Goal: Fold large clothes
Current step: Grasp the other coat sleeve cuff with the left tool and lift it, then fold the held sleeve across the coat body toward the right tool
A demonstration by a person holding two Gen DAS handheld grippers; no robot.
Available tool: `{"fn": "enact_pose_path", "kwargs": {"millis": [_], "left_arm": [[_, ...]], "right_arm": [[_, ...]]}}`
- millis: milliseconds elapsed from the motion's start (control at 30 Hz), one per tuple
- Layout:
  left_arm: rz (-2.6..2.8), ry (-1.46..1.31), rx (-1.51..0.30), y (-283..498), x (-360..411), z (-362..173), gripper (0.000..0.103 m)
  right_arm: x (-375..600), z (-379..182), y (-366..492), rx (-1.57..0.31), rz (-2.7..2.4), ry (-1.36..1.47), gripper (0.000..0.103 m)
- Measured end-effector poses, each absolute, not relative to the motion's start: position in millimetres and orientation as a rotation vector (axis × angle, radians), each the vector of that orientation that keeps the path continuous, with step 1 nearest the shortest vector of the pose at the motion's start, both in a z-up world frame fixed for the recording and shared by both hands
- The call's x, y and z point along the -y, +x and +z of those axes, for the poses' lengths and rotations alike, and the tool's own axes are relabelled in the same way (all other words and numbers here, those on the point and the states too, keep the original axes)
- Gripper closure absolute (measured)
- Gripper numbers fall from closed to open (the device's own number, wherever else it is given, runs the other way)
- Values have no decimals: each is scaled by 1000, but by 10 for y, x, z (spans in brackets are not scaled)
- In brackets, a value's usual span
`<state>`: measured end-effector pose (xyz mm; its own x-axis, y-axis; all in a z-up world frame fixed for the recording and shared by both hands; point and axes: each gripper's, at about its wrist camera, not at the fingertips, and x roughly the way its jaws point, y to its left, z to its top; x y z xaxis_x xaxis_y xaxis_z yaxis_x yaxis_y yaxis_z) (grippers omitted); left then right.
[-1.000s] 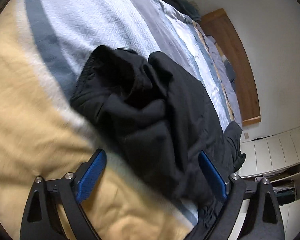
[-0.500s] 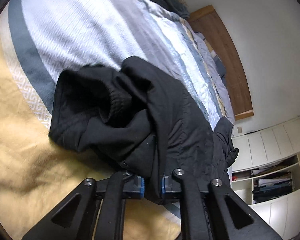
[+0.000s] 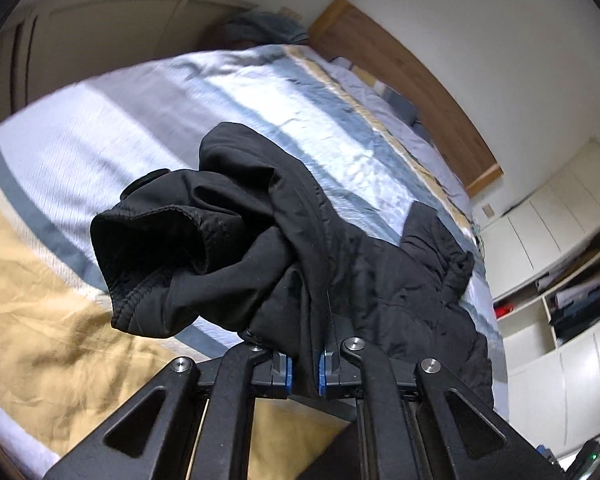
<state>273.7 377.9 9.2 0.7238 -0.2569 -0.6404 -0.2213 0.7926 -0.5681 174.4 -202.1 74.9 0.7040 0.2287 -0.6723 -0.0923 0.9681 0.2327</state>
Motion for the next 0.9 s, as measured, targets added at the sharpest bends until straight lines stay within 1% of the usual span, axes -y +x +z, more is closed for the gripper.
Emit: {"fn": "enact_pose_path", "kwargs": {"millis": [233,400,533,700,900], "left_arm": [[-83,-550,-754,2784,-3182,559,96],[-150,-447,-736,2827,-2522,926,96],[-199,-377,-738,2885,-1972,1093,96],[-243,-300,-777,2981,-1271,1047,96],[-304,-205,-867,3007,-458,664,96]], "right_arm": [[2335,769,1577,-727,173,232,34],[2647,748,1462,-698,162,283,34],[2882,728,1386,-676,161,305,34],[3188,661,1304,-652,162,355,34],[3568,489,1189,-642,133,440,34]]}}
